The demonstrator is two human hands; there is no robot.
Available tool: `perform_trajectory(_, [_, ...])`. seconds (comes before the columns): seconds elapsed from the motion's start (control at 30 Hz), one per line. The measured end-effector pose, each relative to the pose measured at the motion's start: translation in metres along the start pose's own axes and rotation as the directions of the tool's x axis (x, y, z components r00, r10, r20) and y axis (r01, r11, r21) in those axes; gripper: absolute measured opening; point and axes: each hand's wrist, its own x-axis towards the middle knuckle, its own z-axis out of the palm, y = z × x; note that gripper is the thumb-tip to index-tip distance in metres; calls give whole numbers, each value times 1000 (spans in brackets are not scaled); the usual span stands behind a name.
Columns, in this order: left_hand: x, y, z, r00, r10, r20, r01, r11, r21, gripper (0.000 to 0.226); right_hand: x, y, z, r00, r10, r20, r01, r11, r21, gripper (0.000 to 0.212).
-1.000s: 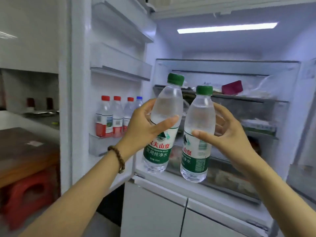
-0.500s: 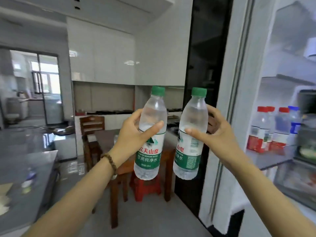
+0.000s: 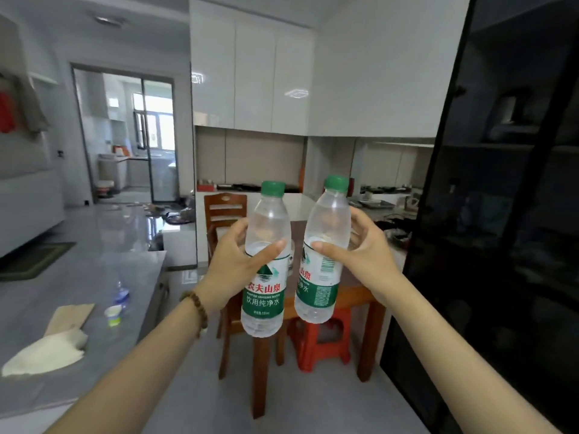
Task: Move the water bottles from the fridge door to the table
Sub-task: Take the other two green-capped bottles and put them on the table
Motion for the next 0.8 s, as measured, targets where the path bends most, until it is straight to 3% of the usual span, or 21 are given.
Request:
perform_trajectory(0.2, [104, -88, 24, 998, -57, -29, 58, 997, 43, 72, 107, 104, 6, 997, 40, 58, -40, 999, -6, 73])
perform_trajectory(0.57, [299, -246, 83, 993, -112, 26, 111, 993, 35, 57, 278, 285, -32, 982, 186, 34, -183, 980, -72, 68])
perform_trajectory(0.8, [402, -367, 117, 979, -191, 68, 190, 981, 26, 65, 365, 417, -29, 960, 275, 56, -269, 958, -101, 70])
